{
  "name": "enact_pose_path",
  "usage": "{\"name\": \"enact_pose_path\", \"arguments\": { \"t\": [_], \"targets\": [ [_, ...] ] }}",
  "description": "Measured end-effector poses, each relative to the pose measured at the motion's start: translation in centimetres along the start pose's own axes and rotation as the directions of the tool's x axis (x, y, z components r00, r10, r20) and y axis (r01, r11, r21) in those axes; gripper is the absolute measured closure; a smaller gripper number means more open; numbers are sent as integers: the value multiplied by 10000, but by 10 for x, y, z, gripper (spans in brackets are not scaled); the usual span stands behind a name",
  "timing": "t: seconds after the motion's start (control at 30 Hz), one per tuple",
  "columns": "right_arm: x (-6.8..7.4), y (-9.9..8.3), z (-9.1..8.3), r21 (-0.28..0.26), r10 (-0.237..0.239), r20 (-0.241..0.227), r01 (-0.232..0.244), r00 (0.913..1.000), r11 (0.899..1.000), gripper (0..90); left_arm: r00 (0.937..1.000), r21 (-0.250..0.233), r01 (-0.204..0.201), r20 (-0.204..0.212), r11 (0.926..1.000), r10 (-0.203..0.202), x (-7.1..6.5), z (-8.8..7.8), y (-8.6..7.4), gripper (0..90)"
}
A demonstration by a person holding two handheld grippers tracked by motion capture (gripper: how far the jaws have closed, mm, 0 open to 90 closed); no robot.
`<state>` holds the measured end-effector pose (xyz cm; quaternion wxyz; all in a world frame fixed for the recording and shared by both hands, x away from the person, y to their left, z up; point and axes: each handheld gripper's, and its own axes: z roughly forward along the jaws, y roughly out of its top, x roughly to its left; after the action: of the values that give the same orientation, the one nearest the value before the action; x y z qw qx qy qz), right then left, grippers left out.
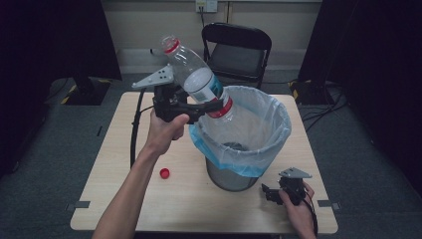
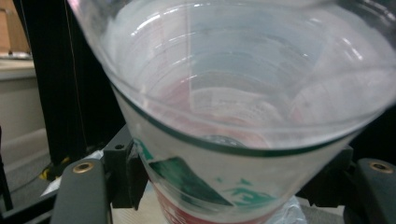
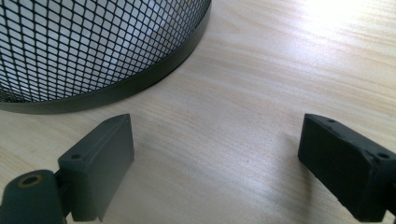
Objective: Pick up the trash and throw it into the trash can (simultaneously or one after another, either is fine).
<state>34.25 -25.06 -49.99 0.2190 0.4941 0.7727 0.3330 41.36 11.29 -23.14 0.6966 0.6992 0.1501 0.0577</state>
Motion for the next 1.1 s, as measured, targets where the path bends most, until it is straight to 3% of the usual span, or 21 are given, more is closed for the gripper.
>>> {"name": "enact_pose_path", "arguments": {
  "t": [0.07, 0.13, 0.33, 0.5, 0.73, 0.83, 1.1],
  "targets": [
    [0, 0, 0, 1, -2, 4, 2, 10000, 10000, 99, 9996, 95, 116, 250, 9999, -119, 1, 7, -4, 291],
    [0, 0, 0, 1, -1, 3, 1, 10000, 10000, 99, 10000, 419, -4, -57, 9991, 7, 0, 12, -6, 287],
    [0, 0, 0, 0, 1, 0, -1, 10000, 10000, 99, 9998, 647, -184, -113, 9977, 192, -2, 17, -9, 235],
    [0, 0, 0, -2, 5, 2, -5, 10000, 10000, 98, 9999, 585, -90, -70, 9982, 94, 1, 16, -11, 223],
    [0, 0, 0, -1, -10, -11, 10, 10000, 10000, 99, 9998, 585, 31, -187, 9983, -20, 6, 9, -15, 221],
    [0, 0, 0, -2, -11, -12, 11, 10000, 10000, 99, 9990, 534, 396, -208, 9978, -385, 10, 4, -15, 267],
    [0, 0, 0, 0, -10, -12, 10, 10000, 10000, 99, 9958, 694, 60, -918, 9976, 4, 14, -12, -14, 244]
  ]
}}
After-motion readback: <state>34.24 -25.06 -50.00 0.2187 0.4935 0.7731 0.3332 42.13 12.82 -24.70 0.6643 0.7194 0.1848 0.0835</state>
